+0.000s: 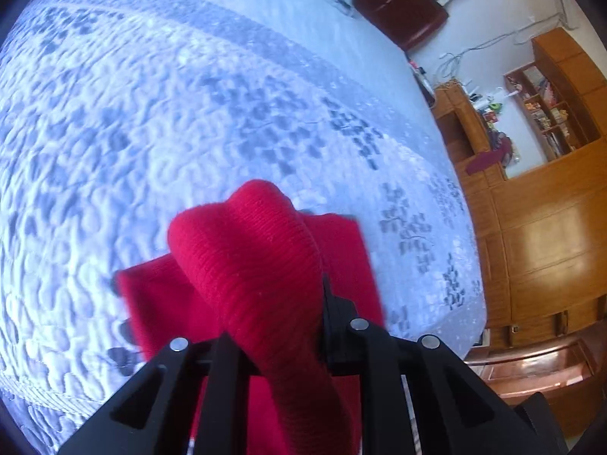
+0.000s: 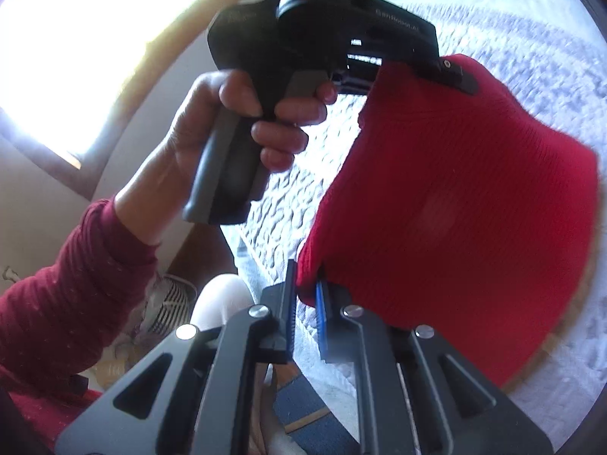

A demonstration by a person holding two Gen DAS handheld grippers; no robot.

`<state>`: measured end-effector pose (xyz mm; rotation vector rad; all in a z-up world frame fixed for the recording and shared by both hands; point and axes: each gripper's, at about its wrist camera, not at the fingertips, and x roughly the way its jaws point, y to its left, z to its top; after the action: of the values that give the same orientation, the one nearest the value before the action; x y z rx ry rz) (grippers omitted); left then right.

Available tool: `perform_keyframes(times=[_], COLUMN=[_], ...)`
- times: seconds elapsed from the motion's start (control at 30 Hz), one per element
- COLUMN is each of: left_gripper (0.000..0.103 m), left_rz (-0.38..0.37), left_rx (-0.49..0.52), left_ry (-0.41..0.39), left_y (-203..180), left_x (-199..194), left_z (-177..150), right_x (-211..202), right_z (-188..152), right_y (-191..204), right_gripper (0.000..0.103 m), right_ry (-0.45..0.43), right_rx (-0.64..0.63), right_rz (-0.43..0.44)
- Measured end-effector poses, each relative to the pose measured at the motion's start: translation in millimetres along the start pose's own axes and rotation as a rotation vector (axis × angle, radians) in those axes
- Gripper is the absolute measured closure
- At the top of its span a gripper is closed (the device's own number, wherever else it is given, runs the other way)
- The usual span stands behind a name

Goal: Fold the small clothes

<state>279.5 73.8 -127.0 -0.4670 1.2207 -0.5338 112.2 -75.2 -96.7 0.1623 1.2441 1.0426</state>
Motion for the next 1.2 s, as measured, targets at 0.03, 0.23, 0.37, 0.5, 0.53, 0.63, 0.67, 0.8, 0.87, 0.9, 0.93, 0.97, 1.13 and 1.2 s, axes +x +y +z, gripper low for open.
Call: perform_keyframes(times=[0.03, 0.23, 0.37, 0.5, 0.53, 0.63, 0.67, 0.8, 0.87, 0.9, 0.93, 0.97, 1.13, 1.2], left_gripper=[0.089, 0.088, 0.08, 0.06, 0.054, 0.054, 0.053, 0.053, 0.053, 0.053, 0.053, 0.053, 0.053, 0.053], left_rz=[0.0, 0.026, 0.045, 0.04, 0.027, -0.001, -0.002, 0.008, 0.026, 0.048, 0.078, 0.101, 0.2, 0.207], left_rx=[-0.017, -0.037, -0.032, -0.072, -0.088, -0.097, -0.093, -0.092, -0.074, -0.059, -0.036, -0.011, 0.051, 0.049], left_ry=[0.0, -0.002, -0.022, -0.038, -0.043, -0.05, -0.052, -0.048, -0.041, -0.039, -0.037, -0.041, -0.024, 0.001], left_y=[12.4, 59.5, 70.6, 71.6, 71.3, 65.1, 62.0, 49.4, 41.5, 38.0, 32.9, 27.3, 7.4, 4.3], left_x=[0.9, 12.6, 19.2, 8.4, 4.2, -7.6, -10.3, -14.9, -15.4, -15.0, -14.2, -14.1, -12.3, -9.7], left_z=[-3.1, -17.8, -24.1, -35.8, -40.6, -62.8, -71.2, -104.4, -121.1, -128.0, -134.8, -140.7, -155.8, -160.0], right_x=[9.0, 63.2, 81.1, 63.4, 56.3, 22.5, 11.3, -34.5, -41.1, -40.2, -39.1, -34.8, 3.1, 12.7], right_z=[0.0, 0.5, -2.4, -6.2, -8.2, -20.5, -24.5, -48.4, -55.6, -62.3, -64.5, -65.2, -64.2, -61.5], right_y=[-1.1, -16.2, -21.8, -23.0, -23.3, -25.8, -30.4, -59.7, -73.0, -83.6, -90.1, -94.5, -105.0, -111.2], right_gripper=[0.095, 0.095, 0.09, 0.076, 0.071, 0.066, 0.066, 0.059, 0.054, 0.053, 0.053, 0.053, 0.058, 0.081], right_ry=[0.017, 0.098, 0.12, 0.11, 0.102, 0.055, 0.037, -0.045, -0.048, -0.042, -0.033, -0.022, 0.051, 0.061], right_rx=[0.003, 0.051, 0.083, 0.099, 0.1, 0.102, 0.125, 0.283, 0.344, 0.389, 0.416, 0.432, 0.483, 0.512], right_rz=[-0.003, -0.024, -0.039, -0.022, -0.025, -0.089, -0.106, -0.204, -0.218, -0.213, -0.209, -0.198, -0.189, -0.167])
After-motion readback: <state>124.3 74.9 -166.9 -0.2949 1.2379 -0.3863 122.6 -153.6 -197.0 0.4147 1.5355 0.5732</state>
